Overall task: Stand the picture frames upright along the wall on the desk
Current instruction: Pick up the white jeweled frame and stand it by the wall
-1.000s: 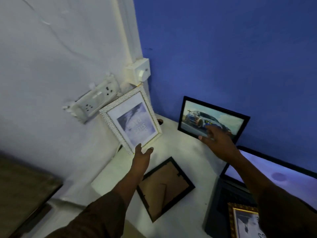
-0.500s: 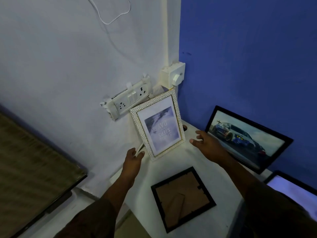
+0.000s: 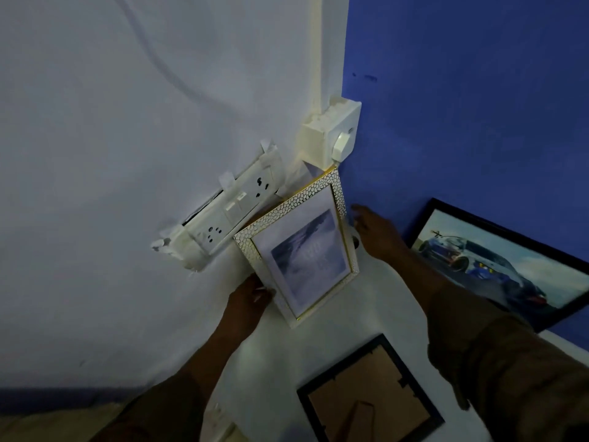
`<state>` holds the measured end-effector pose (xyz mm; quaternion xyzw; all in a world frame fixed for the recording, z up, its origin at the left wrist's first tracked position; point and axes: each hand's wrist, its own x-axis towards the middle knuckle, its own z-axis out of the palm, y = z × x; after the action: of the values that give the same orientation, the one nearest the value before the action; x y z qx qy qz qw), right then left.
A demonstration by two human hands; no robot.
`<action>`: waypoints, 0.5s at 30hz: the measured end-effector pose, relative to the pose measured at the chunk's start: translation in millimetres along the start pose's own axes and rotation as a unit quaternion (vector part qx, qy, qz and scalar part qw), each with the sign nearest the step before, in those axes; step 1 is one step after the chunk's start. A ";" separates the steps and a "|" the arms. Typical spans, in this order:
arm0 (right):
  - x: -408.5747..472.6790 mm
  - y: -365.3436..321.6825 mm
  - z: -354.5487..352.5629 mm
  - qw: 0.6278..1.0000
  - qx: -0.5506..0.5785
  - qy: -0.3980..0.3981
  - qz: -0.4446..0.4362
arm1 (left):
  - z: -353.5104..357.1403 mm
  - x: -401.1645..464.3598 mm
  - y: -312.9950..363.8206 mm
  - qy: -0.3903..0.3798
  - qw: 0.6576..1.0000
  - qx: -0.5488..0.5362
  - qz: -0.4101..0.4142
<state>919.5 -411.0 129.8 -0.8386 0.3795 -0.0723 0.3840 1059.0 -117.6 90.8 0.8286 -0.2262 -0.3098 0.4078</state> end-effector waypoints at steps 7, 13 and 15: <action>14.1 2.3 9.7 0.998 0.042 -0.027 -0.040 | 4.4 -1.9 -9.2 -0.008 0.999 0.022 0.044; -32.7 23.2 -1.4 0.995 0.078 0.014 -0.055 | 3.2 -30.1 -12.5 0.010 0.995 -0.015 0.095; -48.6 28.9 -7.3 0.994 0.092 0.012 -0.049 | 1.4 -33.7 -1.8 0.047 0.993 -0.041 0.096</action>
<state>865.6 -393.7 122.9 -0.8163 0.3343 -0.1361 0.4510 1034.5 -96.2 99.7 0.7991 -0.2722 -0.2393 0.4797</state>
